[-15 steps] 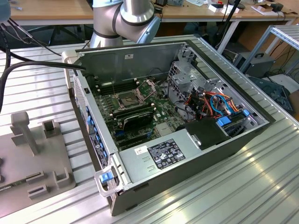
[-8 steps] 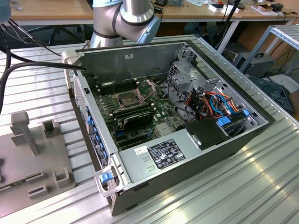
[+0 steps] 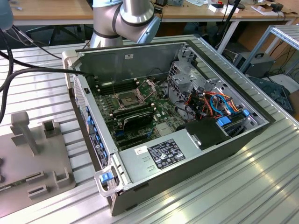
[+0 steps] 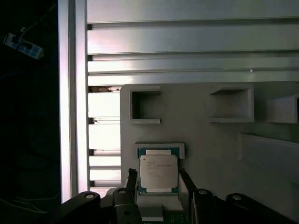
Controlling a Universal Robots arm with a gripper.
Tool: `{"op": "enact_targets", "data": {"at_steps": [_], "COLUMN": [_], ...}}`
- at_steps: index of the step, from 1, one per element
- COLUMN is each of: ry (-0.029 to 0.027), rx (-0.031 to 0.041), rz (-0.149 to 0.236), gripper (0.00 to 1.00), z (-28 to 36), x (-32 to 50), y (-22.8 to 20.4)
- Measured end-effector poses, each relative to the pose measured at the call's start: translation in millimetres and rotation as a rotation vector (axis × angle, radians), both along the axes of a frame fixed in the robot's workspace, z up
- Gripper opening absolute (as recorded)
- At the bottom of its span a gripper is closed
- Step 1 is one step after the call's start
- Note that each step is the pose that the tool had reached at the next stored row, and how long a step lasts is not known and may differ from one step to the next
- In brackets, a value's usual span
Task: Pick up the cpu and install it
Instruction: 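Pick up the cpu and move it towards the insertion slot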
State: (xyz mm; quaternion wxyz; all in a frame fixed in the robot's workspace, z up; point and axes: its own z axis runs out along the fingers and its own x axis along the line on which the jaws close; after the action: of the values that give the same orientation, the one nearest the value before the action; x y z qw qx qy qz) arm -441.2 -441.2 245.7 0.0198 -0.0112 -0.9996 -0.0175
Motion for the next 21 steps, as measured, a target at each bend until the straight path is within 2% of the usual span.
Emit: {"op": "enact_targets", "data": {"at_steps": [4, 6, 14, 15, 21], "ry": [0.0005, 0.0007, 0.0006, 0.0006, 0.0006], "rx": [-0.0001, -0.0001, 0.0, 0.0, 0.0], "rz": [0.0, 0.0, 0.0, 0.0, 0.0], "gripper": [0.48, 0.48, 0.49, 0.56, 0.56], "z": [-8.1, -9.6, -9.9, -9.9, -9.9], "x": [0.0, 0.0, 0.0, 0.0, 0.0], "y": [0.0, 0.0, -0.1, -0.1, -0.3]}}
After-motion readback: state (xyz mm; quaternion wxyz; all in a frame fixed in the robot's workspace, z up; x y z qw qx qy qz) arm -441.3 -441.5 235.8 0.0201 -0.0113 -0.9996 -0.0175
